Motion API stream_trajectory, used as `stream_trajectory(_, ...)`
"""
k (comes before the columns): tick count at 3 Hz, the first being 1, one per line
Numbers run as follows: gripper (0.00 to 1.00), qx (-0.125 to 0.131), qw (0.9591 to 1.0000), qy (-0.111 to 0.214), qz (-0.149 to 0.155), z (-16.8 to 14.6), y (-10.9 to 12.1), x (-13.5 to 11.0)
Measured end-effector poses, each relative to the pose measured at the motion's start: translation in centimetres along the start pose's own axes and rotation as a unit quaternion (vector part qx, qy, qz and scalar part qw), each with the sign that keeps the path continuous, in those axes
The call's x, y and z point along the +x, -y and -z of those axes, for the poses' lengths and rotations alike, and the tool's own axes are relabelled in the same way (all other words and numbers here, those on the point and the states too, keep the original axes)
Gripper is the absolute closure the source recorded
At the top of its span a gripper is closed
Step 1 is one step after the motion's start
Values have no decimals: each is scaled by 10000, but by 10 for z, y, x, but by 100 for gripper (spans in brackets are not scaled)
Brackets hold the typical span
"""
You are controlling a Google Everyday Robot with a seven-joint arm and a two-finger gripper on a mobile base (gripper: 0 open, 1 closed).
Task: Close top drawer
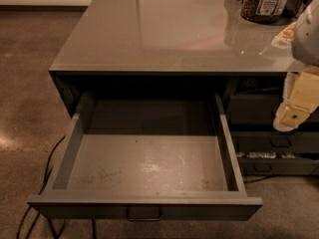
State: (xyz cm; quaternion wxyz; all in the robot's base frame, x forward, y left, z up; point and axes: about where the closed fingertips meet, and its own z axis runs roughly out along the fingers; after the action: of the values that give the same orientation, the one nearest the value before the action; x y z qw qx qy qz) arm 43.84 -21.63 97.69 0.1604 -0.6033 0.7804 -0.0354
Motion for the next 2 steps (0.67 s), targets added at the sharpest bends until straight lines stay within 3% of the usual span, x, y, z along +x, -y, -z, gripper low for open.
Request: stream_trajectory(2, 0, -7, 9995, 314, 26, -19, -21, -6)
